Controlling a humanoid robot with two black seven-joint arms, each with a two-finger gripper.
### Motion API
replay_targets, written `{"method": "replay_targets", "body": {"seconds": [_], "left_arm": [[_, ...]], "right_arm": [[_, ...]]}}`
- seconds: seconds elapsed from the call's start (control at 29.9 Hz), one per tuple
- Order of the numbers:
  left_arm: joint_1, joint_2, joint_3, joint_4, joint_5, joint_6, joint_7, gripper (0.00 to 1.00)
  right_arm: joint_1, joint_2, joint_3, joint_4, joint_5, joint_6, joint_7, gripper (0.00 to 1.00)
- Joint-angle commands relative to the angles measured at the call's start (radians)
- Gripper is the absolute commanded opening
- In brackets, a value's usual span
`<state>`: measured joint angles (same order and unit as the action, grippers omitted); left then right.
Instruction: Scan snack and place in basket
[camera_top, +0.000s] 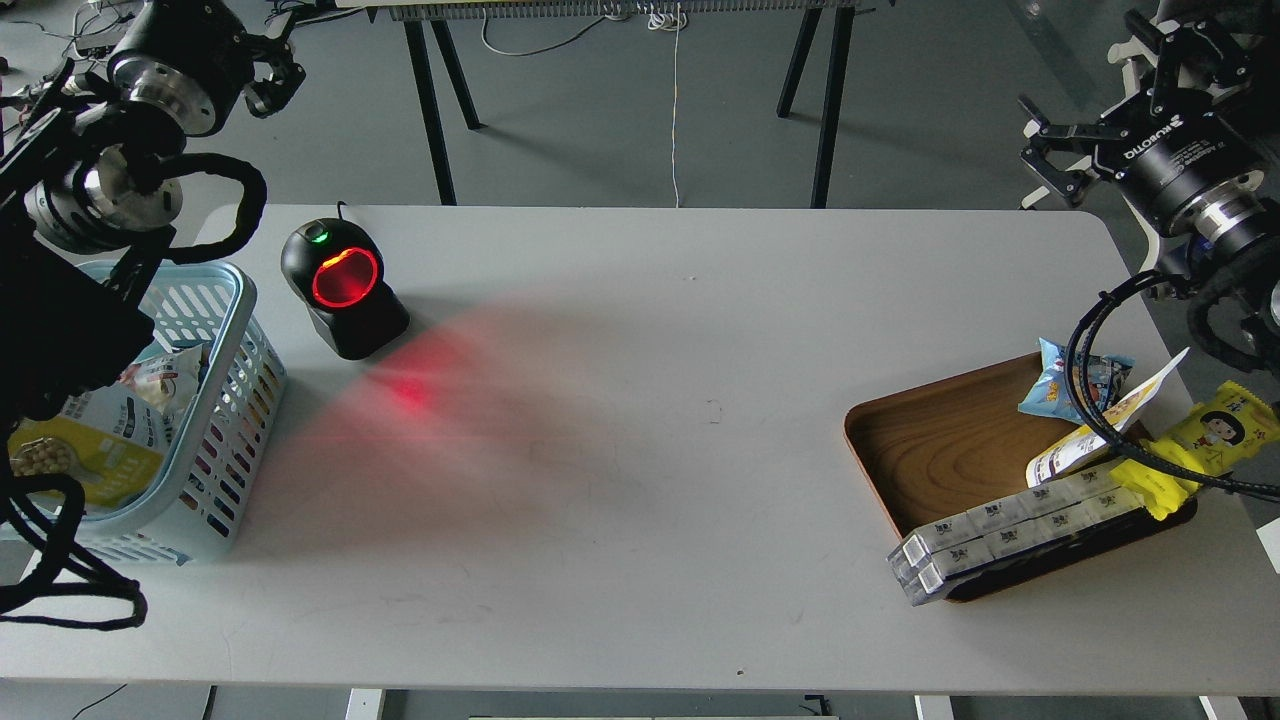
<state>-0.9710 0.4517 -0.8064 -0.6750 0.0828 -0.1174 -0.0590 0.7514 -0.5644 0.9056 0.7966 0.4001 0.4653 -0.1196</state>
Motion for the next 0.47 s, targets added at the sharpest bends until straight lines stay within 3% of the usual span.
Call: {"method": "replay_targets", "body": {"seconds": [0.0, 0.13, 0.43], "left_arm": [[0.009, 0.004, 0.003, 0.0, 0.002, -0.03, 0.062, 1.0], [0.014, 0.004, 0.001, -0.001, 0.002, -0.082, 0.062, 1.0], [0.015, 0.001, -0.011, -0.005, 0.003, -0.103, -0.007, 1.0]], "right_arm": [[-0.003, 0.015, 0.004, -0.005, -0.001, -0.002, 0.001, 0.98], [-0.001, 0.032, 0.006, -0.005, -0.001, -0.01, 0.006, 0.98], [-0.001, 0.04, 0.009, -0.007, -0.001, -0.01, 0.011, 0.98]]}}
